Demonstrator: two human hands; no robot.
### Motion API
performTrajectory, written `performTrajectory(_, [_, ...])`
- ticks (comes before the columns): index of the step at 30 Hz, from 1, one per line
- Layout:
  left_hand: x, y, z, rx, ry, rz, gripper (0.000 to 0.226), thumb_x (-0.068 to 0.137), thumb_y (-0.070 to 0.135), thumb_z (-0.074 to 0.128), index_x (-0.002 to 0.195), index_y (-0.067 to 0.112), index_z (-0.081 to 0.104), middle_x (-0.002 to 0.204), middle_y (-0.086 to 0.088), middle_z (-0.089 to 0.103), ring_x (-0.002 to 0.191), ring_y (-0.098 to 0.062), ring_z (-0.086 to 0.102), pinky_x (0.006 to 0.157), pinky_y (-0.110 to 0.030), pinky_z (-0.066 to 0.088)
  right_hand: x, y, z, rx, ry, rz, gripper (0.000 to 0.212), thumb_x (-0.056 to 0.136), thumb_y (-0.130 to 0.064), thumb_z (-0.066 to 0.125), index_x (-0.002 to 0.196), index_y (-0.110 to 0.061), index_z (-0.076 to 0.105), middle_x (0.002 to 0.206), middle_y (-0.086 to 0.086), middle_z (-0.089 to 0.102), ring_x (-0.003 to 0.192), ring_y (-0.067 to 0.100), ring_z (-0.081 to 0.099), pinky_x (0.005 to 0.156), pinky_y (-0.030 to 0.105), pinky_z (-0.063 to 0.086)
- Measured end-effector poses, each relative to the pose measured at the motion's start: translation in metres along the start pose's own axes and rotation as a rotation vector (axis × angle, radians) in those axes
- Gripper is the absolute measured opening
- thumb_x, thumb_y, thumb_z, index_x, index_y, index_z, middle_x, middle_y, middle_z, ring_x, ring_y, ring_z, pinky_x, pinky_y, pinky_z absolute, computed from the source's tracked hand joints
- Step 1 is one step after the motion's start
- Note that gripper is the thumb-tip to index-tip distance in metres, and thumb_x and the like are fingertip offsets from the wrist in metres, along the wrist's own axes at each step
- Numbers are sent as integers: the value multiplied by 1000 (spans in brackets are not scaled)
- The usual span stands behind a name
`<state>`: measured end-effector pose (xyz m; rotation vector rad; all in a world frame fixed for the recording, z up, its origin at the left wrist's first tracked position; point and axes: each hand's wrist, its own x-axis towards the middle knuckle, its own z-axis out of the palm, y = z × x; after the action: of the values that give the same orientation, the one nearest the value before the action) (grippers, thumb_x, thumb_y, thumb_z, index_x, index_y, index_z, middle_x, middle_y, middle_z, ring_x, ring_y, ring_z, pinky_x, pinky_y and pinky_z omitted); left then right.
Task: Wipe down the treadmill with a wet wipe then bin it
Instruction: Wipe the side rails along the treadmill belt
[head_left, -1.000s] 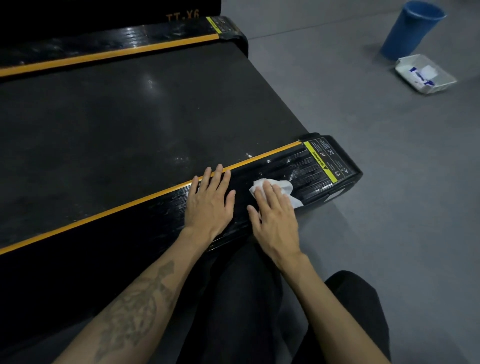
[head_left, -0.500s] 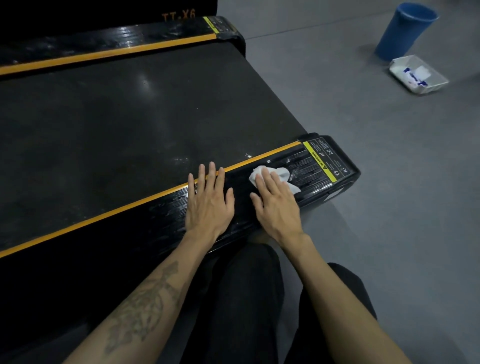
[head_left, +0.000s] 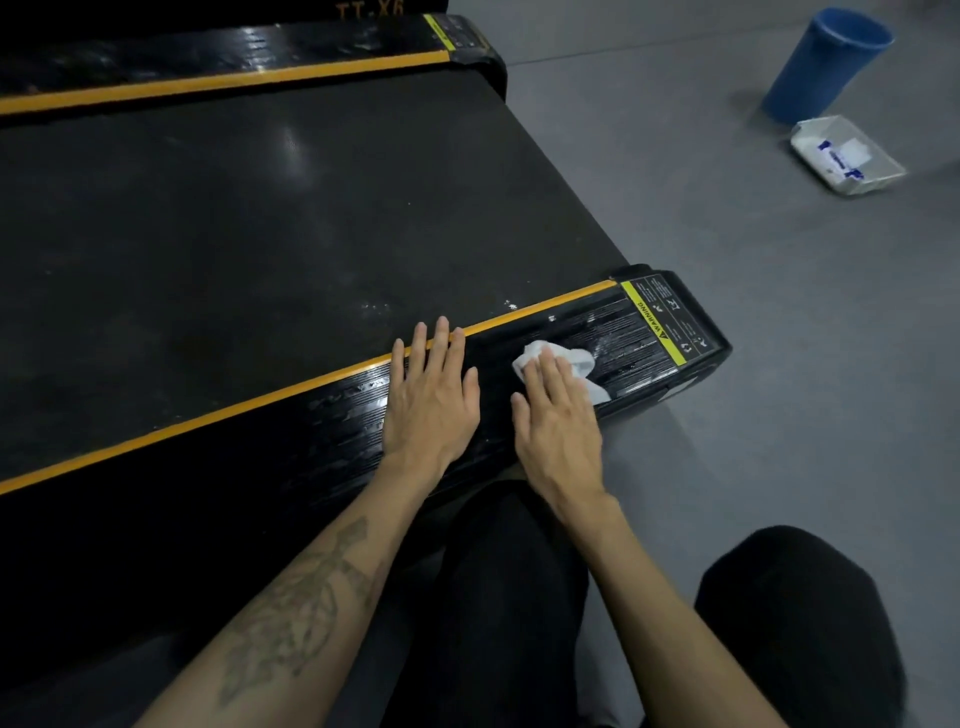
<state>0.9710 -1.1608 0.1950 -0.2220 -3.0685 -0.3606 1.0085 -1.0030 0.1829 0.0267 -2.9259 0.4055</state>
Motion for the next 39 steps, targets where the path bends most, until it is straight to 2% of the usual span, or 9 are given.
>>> performTrajectory(4, [-1, 0, 1, -2, 3, -3, 59, 110, 40, 22, 163, 15, 22, 172, -5, 16, 159, -25, 9, 129, -49, 7, 14, 1, 0, -22, -64, -133, 57, 106, -35, 26, 152, -8, 46, 161, 14, 39, 151, 31, 33, 120, 50, 34])
performTrajectory(10, [0, 2, 2, 0, 20, -24, 57, 110, 39, 25, 162, 15, 26, 171, -5, 20, 159, -24, 12, 129, -48, 9, 12, 13, -1, -40, -36, -34, 60, 106, -39, 27, 149, -3, 50, 158, 17, 43, 149, 32, 37, 119, 50, 36])
performTrajectory(16, [0, 4, 2, -4, 44, -30, 57, 109, 37, 27, 161, 15, 30, 170, -5, 23, 158, -24, 15, 129, -48, 11, 45, 16, 2, -12, -110, -154, 61, 106, -42, 18, 157, -15, 39, 166, 9, 30, 155, 26, 24, 123, 49, 28])
performTrajectory(20, [1, 3, 3, -17, 52, -42, 56, 109, 37, 30, 160, 15, 32, 169, -5, 26, 158, -23, 16, 129, -48, 12, 29, 11, 2, 8, -74, -52, 64, 106, -41, 19, 154, -7, 42, 163, 13, 34, 154, 28, 27, 124, 48, 28])
performTrajectory(25, [0, 6, 3, -12, 66, -40, 56, 108, 35, 28, 158, 12, 36, 168, -8, 28, 157, -26, 20, 128, -50, 16, 43, 1, 3, 5, -137, -172, 62, 104, -41, 15, 156, -17, 40, 166, 8, 30, 155, 27, 24, 125, 47, 25])
performTrajectory(28, [-1, 5, 3, -7, 77, -33, 54, 108, 32, 27, 157, 11, 37, 167, -8, 30, 157, -26, 21, 128, -50, 17, 53, 10, -1, -28, -126, -134, 62, 104, -42, 14, 155, -20, 41, 167, 6, 30, 154, 26, 25, 122, 49, 28])
performTrajectory(31, [-1, 5, 4, -3, 69, -35, 53, 109, 31, 28, 158, 12, 35, 168, -6, 27, 158, -24, 18, 129, -49, 15, 39, -2, -1, -28, -87, -50, 60, 103, -40, 20, 149, -16, 50, 161, 12, 39, 150, 31, 35, 119, 50, 32])
performTrajectory(36, [0, 5, 5, -9, 80, -33, 52, 109, 30, 29, 157, 12, 37, 168, -5, 29, 157, -24, 19, 128, -49, 16, 58, 1, 1, -56, -166, -202, 61, 103, -40, 15, 155, -23, 42, 165, 8, 33, 153, 28, 29, 121, 49, 31])
performTrajectory(39, [0, 5, 6, -5, 84, -33, 52, 109, 30, 29, 157, 12, 37, 168, -5, 29, 157, -24, 19, 128, -49, 16, 60, 6, -1, -47, -142, -127, 62, 103, -41, 14, 153, -22, 44, 165, 8, 34, 152, 29, 30, 120, 50, 32])
